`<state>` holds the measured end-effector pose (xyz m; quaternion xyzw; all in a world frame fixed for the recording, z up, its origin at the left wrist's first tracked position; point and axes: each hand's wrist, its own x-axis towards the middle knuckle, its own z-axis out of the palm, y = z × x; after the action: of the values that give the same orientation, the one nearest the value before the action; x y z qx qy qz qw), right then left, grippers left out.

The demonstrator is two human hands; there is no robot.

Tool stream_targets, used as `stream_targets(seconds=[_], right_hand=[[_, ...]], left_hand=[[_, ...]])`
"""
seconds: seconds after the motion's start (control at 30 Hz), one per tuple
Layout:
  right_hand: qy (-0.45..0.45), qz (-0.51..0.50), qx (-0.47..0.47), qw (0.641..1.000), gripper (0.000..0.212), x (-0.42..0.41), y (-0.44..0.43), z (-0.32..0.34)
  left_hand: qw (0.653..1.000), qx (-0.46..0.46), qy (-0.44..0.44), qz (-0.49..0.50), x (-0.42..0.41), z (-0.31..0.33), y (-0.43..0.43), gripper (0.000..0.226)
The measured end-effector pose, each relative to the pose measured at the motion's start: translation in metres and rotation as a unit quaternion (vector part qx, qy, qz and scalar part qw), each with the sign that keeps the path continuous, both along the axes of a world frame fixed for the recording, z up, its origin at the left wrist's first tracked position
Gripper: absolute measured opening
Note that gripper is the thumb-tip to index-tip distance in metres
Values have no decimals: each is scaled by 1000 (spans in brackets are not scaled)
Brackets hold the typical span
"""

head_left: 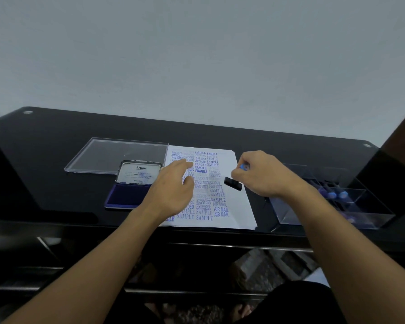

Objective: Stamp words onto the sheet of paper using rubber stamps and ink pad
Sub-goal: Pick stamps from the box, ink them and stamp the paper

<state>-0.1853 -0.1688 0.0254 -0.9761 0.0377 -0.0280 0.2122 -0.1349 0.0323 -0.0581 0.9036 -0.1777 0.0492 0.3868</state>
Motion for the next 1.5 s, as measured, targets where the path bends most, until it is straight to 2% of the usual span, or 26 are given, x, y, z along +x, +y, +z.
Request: stream_targets(seconds=[0.53, 0.73, 0.97, 1.2, 1.33, 1.5], right_hand=[[18, 15, -3, 1000, 15, -8, -8, -6], [-1, 20, 28, 999, 3, -15, -27, -3], [-55, -40, 4, 998, 9, -19, -83, 18], [-48, -103, 59, 992, 23, -16, -129, 24], [-34, -115, 19, 993, 18, -10, -141, 14], [27, -105, -29, 994, 11, 6, -152, -12]], left_hand=[[1000, 23, -4, -16, -9, 2, -9, 44], [999, 17, -2, -32, -13, 6, -25, 45], [998, 10, -7, -61, -15, 21, -60, 45], [995, 8, -10, -102, -18, 30, -108, 47], [993, 9, -2, -115, -15, 30, -130, 47], [992, 13, 19, -127, -13, 26, -150, 45]])
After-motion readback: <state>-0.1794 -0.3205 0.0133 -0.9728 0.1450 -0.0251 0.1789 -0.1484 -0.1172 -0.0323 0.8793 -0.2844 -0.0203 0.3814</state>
